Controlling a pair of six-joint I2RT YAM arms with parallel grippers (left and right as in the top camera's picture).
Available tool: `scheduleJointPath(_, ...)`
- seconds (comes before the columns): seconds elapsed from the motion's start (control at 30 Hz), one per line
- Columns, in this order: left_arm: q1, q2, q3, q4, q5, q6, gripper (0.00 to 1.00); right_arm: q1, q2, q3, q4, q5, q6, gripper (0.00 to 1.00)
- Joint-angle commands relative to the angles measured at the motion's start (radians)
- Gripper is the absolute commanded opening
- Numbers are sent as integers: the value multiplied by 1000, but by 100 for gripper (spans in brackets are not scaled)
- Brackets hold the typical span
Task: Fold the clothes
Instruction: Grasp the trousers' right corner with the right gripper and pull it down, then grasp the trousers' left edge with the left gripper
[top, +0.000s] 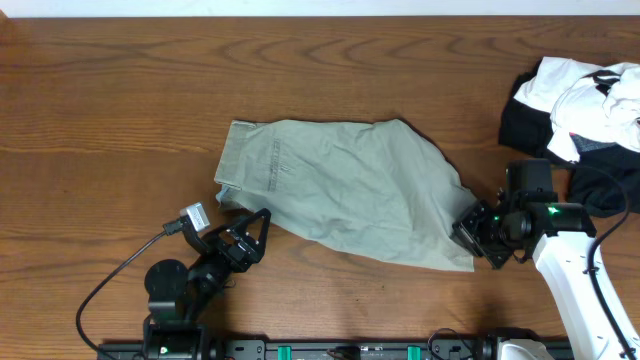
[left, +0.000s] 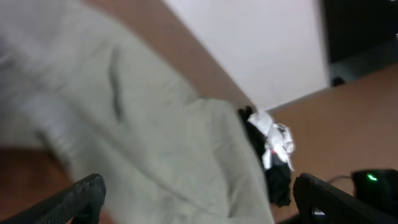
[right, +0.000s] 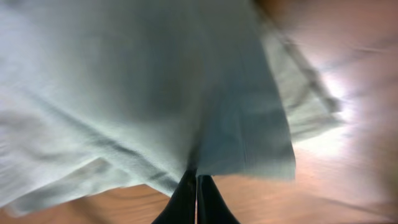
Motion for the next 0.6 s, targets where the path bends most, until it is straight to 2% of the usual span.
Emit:
scheduleJointPath(0.0,3,26,2,-71,-79,-19,98,-2,-13,-1,-58,222,3,8)
scheduleJointPath(0.07,2,44,2,-120,-120,-19,98,-2,-13,-2,-104,310,33,16)
scheduleJointPath(0.13,2,69,2,-121,-121,-24,98,-2,-13,-2,-123,328,36,18)
scheduleJointPath(0.17,2,83,2,-112,-120,-35,98,-2,-13,-2,-123,328,36,24)
scheduleJointPath(0.23,2,104,2,-90,-120,-57,98,-2,-13,-1,-120,321,36,47)
scheduleJointPath(0.27,2,113,2,-75,-117,-57,98,-2,-13,-2,-116,316,36,69)
scheduleJointPath(0.3,2,120,3,-57,-114,-62,98,-2,-13,-2,-111,310,35,99)
scheduleJointPath(0.4,3,138,11,-17,-121,-125,98,-2,-13,-2,-109,305,35,99)
scheduleJointPath(0.57,2,195,13,-58,-168,-345,98,-2,-13,-1,-108,290,36,99)
